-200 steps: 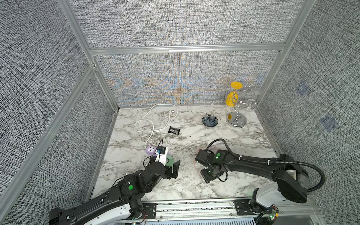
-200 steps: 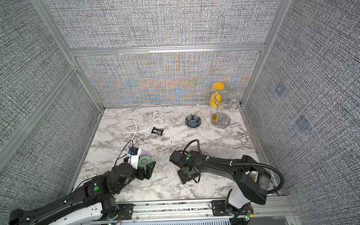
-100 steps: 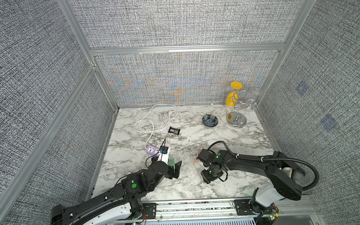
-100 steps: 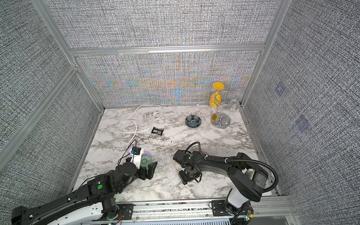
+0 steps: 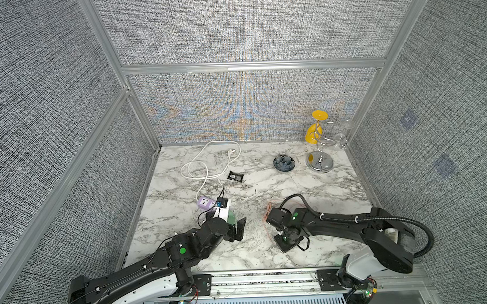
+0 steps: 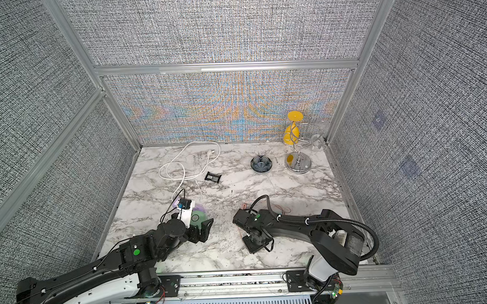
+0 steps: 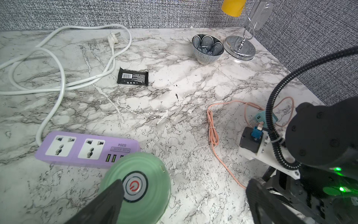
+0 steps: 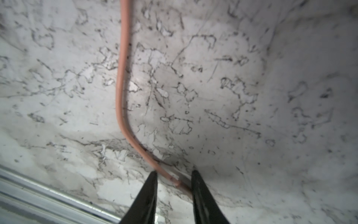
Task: Charge the cordless meat grinders
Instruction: Pick up the charging cable from the center of the board.
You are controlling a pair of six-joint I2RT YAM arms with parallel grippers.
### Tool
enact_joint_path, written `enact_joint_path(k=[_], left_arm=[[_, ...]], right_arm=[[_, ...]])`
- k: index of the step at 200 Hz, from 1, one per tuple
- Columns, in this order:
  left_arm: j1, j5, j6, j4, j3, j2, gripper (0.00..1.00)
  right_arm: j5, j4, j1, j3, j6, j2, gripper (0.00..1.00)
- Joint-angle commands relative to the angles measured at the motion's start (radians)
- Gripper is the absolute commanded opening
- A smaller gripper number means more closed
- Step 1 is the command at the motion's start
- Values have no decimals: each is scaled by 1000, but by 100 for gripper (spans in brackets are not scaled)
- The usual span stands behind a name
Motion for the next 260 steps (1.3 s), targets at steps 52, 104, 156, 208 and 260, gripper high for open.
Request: enact_joint_path(k=[52, 104, 156, 208, 260], left_arm=[[2, -16, -20, -12, -18, -41, 99], [3, -27, -37, -35, -27, -74, 99], [2, 4, -48, -35, 2, -56, 99], [42, 175, -68, 125, 25, -19, 87], [114, 353, -164, 402, 15, 82, 74]], right_arm=[[74, -87, 83, 16, 69, 104, 21], [61, -46, 97, -10, 112, 102, 8], [34, -28, 38, 37, 109, 27, 0], [-87, -22, -137, 156, 52, -103, 0], [-264, 32, -280, 351, 79, -121, 0]])
